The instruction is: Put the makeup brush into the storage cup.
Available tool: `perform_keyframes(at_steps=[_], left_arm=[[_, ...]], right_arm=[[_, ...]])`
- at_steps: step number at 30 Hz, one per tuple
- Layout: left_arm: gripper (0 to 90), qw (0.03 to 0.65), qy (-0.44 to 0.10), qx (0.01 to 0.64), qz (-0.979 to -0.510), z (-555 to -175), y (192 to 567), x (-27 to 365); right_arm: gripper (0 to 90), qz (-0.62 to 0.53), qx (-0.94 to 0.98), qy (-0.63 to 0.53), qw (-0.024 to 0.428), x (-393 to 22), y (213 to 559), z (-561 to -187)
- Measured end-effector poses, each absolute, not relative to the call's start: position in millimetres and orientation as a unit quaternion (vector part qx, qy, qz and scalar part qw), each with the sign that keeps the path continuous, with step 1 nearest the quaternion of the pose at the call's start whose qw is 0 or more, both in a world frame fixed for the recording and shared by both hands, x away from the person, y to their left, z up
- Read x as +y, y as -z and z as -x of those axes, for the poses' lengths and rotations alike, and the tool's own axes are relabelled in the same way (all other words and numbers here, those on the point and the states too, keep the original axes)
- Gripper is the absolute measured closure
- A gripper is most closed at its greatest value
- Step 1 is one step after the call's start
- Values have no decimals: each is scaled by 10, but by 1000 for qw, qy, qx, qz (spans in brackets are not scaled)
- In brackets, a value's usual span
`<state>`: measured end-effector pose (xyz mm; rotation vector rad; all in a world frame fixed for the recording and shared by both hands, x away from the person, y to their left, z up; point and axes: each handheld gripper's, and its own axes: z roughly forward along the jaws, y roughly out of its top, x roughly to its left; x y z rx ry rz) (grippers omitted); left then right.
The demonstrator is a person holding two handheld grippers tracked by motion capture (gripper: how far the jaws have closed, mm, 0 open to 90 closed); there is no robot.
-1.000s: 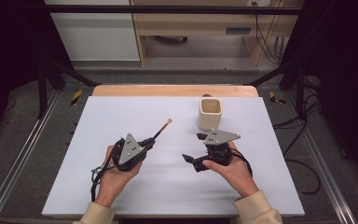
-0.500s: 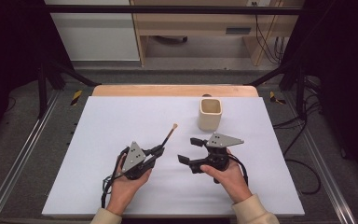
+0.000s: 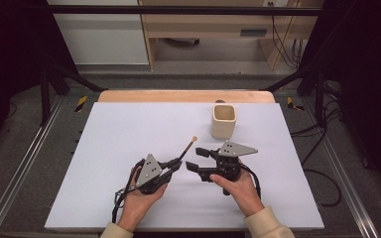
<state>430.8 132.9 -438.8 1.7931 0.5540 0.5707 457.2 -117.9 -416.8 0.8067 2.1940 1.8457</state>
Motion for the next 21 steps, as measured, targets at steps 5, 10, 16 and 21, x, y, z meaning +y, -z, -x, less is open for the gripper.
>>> perform_keyframes(at_steps=[5, 10, 16, 21], left_arm=[[833, 556, -239, 231, -762, -4301, 4390, 1304], [832, 553, -239, 228, -765, -4295, 4402, 1276], [832, 553, -237, 226, -766, -4286, 4412, 1260], [832, 553, -237, 223, -767, -4279, 4405, 1253]], right_arm=[[400, -272, 730, -623, 76, -1168, 4174, -4569], [452, -277, 723, -629, 72, -1158, 4181, -4589], [521, -279, 715, -638, 61, -1136, 4180, -4593], [567, -282, 707, -646, 55, -1124, 4186, -4602]])
